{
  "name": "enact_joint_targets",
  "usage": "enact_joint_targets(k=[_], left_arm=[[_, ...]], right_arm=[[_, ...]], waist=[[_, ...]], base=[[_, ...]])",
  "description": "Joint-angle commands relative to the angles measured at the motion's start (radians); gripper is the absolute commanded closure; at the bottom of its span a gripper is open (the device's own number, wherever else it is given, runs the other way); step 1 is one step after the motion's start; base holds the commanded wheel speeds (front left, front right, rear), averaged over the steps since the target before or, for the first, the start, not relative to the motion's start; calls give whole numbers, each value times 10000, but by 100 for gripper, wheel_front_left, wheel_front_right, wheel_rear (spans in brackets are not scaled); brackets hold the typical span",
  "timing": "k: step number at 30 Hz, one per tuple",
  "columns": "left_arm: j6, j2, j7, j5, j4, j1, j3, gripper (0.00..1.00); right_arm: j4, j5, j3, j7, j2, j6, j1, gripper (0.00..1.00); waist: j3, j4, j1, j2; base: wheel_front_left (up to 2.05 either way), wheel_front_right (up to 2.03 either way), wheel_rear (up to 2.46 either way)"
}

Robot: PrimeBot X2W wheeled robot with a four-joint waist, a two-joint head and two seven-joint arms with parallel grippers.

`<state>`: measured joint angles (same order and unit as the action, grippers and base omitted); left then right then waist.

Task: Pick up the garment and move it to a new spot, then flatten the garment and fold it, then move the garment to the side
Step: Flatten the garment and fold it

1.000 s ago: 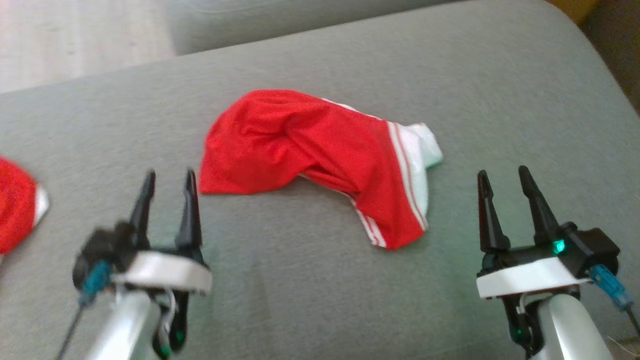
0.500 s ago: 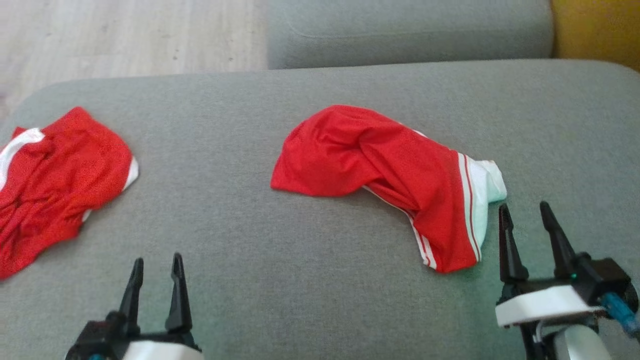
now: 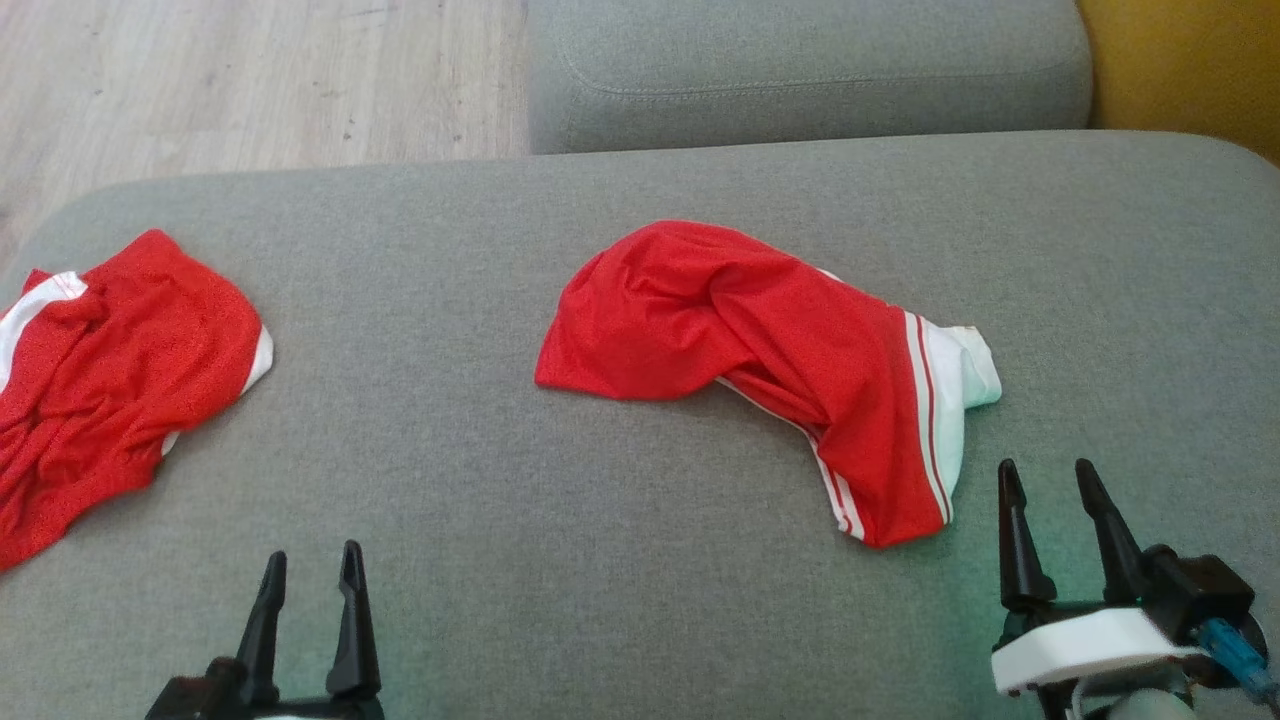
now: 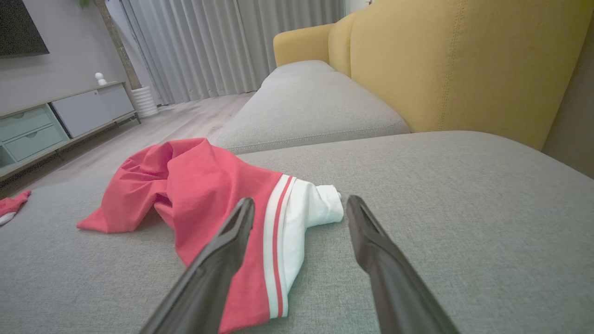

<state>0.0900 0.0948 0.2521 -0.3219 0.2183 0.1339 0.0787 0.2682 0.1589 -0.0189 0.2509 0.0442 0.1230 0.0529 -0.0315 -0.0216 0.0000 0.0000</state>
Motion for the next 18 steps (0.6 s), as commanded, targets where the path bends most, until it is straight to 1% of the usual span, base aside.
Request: enact_joint_targets(k=[1,5,8,12,15,16,18], left_arm=[[81,-71,96,128,-266,-250,-471,0],[182,-163,97,249,-223,-287,-637,0],[235,-223,97,303,-205,-340,-733,0],[292,-281,97,357,-162,-519,-756,0],[331,-308,97,401,-110,-757,-651,0],[341,-317,97,411,-93,-833,-610,0],[359,-335,97,423,-29,-949,-508,0]], right_arm=[[-295,87,251,109,60,77,-260,0],[-280,144,280,109,60,77,-325,0],[-276,444,309,109,60,77,-527,0],[-117,280,80,66,60,77,-1563,0],[387,-187,-234,-691,60,77,-2745,0],[660,-257,-309,-1102,60,77,-3133,0],[1353,-772,-506,-2048,96,77,-3825,0]], waist=[[-23,15,0,0],[-85,35,0,0],[-216,43,0,0],[-511,51,0,0],[-768,-33,0,0],[-840,-74,0,0],[-929,-192,0,0]], base=[[0,0,0],[0,0,0],[0,0,0],[0,0,0],[0,0,0],[0,0,0],[0,0,0]])
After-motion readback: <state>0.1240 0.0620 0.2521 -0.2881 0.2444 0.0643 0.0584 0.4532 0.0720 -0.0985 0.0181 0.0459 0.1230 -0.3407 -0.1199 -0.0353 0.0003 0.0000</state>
